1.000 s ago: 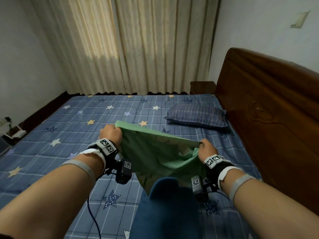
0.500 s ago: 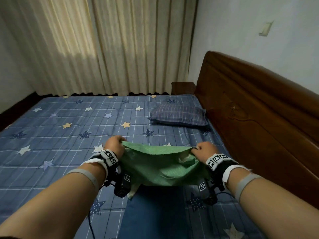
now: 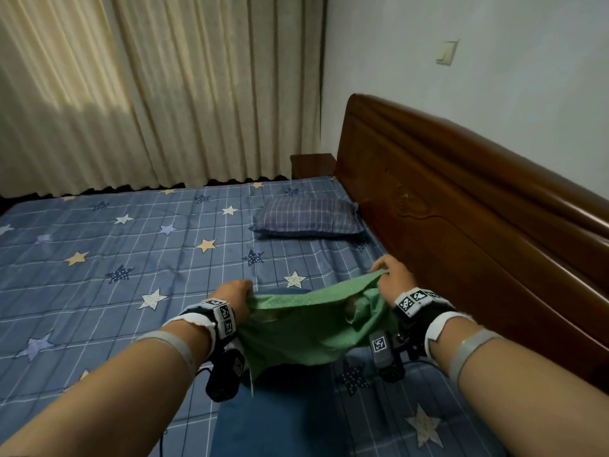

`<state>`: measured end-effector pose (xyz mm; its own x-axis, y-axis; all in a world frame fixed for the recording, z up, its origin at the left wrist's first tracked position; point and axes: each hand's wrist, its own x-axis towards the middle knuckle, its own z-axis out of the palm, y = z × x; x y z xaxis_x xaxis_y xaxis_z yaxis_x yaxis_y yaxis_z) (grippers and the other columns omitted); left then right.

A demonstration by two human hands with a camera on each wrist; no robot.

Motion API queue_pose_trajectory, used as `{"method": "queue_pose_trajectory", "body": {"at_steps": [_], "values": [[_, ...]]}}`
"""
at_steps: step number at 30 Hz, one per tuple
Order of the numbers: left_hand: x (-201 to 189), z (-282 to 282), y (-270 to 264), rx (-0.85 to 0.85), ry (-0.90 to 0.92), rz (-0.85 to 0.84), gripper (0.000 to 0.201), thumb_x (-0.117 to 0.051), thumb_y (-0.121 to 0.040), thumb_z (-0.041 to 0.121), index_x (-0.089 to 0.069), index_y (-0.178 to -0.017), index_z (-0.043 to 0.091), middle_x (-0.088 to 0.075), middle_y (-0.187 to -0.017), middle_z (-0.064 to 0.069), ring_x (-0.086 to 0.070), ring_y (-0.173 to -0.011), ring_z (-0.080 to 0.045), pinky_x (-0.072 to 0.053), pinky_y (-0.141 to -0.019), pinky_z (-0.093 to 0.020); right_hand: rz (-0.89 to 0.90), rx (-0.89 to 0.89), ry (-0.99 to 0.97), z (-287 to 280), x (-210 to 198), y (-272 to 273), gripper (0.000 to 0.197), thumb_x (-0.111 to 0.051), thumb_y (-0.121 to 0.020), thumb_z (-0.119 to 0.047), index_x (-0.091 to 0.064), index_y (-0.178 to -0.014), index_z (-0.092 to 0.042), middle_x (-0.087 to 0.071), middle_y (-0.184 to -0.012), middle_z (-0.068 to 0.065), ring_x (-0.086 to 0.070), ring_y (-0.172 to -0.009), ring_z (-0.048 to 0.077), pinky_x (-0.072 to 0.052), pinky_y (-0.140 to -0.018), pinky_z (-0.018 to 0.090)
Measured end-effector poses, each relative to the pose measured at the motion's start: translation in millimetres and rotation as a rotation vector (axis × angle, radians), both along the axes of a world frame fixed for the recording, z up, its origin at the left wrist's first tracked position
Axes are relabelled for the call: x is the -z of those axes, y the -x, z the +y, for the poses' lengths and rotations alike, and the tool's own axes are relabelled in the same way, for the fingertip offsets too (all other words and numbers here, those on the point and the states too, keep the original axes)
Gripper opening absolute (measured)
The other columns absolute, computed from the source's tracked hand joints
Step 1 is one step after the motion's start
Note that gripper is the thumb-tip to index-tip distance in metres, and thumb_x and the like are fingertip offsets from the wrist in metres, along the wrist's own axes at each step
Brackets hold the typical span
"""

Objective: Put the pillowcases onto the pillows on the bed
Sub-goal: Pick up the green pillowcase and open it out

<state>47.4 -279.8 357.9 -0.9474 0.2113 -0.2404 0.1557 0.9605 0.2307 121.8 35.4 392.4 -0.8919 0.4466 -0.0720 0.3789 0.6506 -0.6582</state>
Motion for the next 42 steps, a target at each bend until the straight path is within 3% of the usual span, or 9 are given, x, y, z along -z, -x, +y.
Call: {"method": "queue_pose_trajectory", "body": {"at_steps": [3,8,12,16,20,27,33,38,42], "values": [[8.7,10.0,2.1,-0.077,-0.148,-0.017,0.03,-0.06,-0.09,0.006,-0.059,-0.113,0.025,-0.064,-0.117,-0.005,-0.062,-0.1,-0.024,-0.049,-0.078,-0.028,-0.078,-0.096,-0.021,-2.9,2.2,-3.4,0.015,-0.052,-0.09,-0.009,-0.057,-0.101,-0.018,-0.064,-0.092,0.006,-0.056,-0.074,0.021,-0.037,-0.053,0.025],[6.9,10.9,8.7,-0.297,-0.394,-0.093,0.035,-0.04,-0.095,-0.003,-0.068,-0.112,0.008,-0.066,-0.115,-0.021,-0.062,-0.109,-0.039,-0.052,-0.093,-0.039,-0.255,-0.138,-0.229,7.9,15.0,-8.7,0.019,-0.068,-0.08,-0.021,-0.055,-0.094,-0.021,-0.062,-0.085,0.0,-0.056,-0.075,0.018,-0.042,-0.061,0.026],[-1.1,13.3,12.0,-0.251,-0.49,-0.113,0.032,-0.038,-0.096,-0.002,-0.065,-0.109,0.012,-0.066,-0.107,-0.018,-0.063,-0.101,-0.037,-0.055,-0.089,-0.044,-0.307,-0.046,-0.242,16.4,18.2,-10.2,0.008,-0.058,-0.083,-0.015,-0.06,-0.077,-0.01,-0.058,-0.075,0.019,-0.046,-0.062,0.024,-0.035,-0.057,0.026],[-5.8,29.6,3.2,-0.082,-0.387,-0.111,0.014,-0.051,-0.098,0.021,-0.058,-0.11,0.018,-0.064,-0.107,-0.007,-0.06,-0.093,-0.02,-0.05,-0.082,-0.032,-0.302,-0.063,-0.292,24.9,14.7,-5.9,0.012,-0.049,-0.087,-0.014,-0.06,-0.09,-0.013,-0.065,-0.089,0.011,-0.06,-0.08,0.031,-0.047,-0.068,0.031],[-11.9,40.8,-2.3,0.019,-0.274,-0.123,0.031,-0.065,-0.088,0.039,-0.053,-0.11,0.021,-0.062,-0.101,0.0,-0.062,-0.093,-0.018,-0.052,-0.08,-0.031,-0.22,-0.076,-0.269,27.1,1.2,1.0,0.029,-0.046,-0.089,-0.007,-0.052,-0.11,-0.025,-0.065,-0.103,0.011,-0.054,-0.082,0.029,-0.044,-0.071,0.031],[-35.7,29.8,13.3,-0.17,-0.147,0.079,0.014,-0.057,-0.091,0.024,-0.063,-0.082,0.015,-0.063,-0.079,-0.004,-0.06,-0.071,-0.02,-0.05,-0.067,-0.031,-0.131,-0.3,-0.094,32.2,-8.1,5.4,0.029,-0.046,-0.087,0.005,-0.054,-0.1,-0.02,-0.062,-0.097,0.008,-0.062,-0.088,0.027,-0.054,-0.077,0.04],[-46.0,32.1,25.0,-0.071,-0.332,-0.007,0.028,-0.061,-0.095,0.031,-0.062,-0.073,0.015,-0.062,-0.073,-0.002,-0.062,-0.072,-0.021,-0.05,-0.065,-0.03,-0.218,-0.318,-0.265,34.2,-8.7,1.5,0.028,-0.072,-0.078,-0.025,-0.055,-0.1,-0.026,-0.067,-0.094,0.0,-0.065,-0.086,0.02,-0.056,-0.079,0.038],[-49.8,37.2,19.5,0.117,-0.066,0.051,0.022,-0.071,-0.085,0.039,-0.066,-0.097,0.022,-0.068,-0.094,0.002,-0.065,-0.09,-0.02,-0.055,-0.084,-0.034,-0.257,-0.184,-0.376,37.9,-10.7,3.2,0.026,-0.057,-0.083,-0.018,-0.064,-0.107,-0.024,-0.07,-0.099,0.005,-0.064,-0.083,0.023,-0.053,-0.072,0.032],[-39.3,49.1,11.3,0.179,0.127,-0.003,0.033,-0.068,-0.083,0.053,-0.063,-0.102,0.027,-0.069,-0.099,0.004,-0.064,-0.089,-0.016,-0.054,-0.082,-0.031,-0.121,-0.209,-0.266,34.0,-15.0,8.0,0.033,-0.044,-0.085,0.001,-0.06,-0.094,-0.026,-0.067,-0.096,0.009,-0.063,-0.087,0.029,-0.052,-0.072,0.035]]}}
